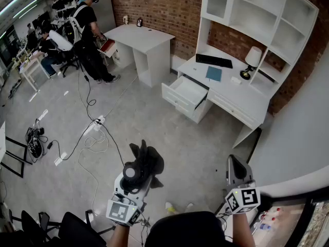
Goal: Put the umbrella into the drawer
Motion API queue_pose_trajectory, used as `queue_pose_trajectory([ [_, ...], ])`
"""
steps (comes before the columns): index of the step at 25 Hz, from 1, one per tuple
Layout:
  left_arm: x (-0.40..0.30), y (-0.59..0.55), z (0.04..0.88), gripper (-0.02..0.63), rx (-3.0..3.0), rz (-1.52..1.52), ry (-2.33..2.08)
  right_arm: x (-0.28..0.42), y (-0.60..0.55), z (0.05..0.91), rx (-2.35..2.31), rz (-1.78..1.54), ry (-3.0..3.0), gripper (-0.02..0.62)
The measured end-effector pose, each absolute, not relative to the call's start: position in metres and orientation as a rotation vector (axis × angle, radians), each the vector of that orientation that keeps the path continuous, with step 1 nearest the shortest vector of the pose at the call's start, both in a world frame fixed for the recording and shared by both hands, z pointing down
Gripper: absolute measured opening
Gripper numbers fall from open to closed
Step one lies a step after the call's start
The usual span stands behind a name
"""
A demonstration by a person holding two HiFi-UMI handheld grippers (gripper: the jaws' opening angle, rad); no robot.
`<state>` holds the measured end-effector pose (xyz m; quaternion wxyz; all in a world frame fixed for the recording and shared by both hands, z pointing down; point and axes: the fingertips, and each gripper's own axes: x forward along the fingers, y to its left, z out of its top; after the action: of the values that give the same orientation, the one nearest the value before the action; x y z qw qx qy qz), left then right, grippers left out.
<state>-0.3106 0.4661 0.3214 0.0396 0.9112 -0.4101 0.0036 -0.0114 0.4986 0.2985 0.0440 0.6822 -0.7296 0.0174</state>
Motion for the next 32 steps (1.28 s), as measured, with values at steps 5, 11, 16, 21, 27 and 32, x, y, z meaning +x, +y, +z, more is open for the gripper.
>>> queue_pose_trajectory([
  [5, -0.310, 0.465, 0.320, 0.278, 2.808, -0.006, -1.247, -0.017, 0.497, 0.296, 2.075, 0.021, -2.240, 0.000],
  [11, -0.309, 0.469, 0.318, 0.278, 2.819, -0.008, -1.216, -0.020, 0.501, 0.296, 2.075, 0.022, -2.225, 0.000],
  [16, -0.310, 0.468, 0.318, 0.279, 2.823, 0.005, -1.211, -0.021, 0.501, 0.301, 2.087, 0.053, -2.199, 0.000],
  [21, -0.321, 0.464, 0.321, 0.279, 2.805, -0.007, -1.233, -0.030, 0.500, 0.307, 2.070, 0.056, -2.183, 0.000],
  [27, -0.340, 0.459, 0.326, 0.279, 2.831, 0.009, -1.237, -0.041, 0.498, 0.312, 2.072, 0.086, -2.159, 0.000],
  [32, -0.355, 0.457, 0.331, 0.279, 2.787, -0.029, -1.274, -0.055, 0.496, 0.317, 2.054, 0.091, -2.159, 0.000],
])
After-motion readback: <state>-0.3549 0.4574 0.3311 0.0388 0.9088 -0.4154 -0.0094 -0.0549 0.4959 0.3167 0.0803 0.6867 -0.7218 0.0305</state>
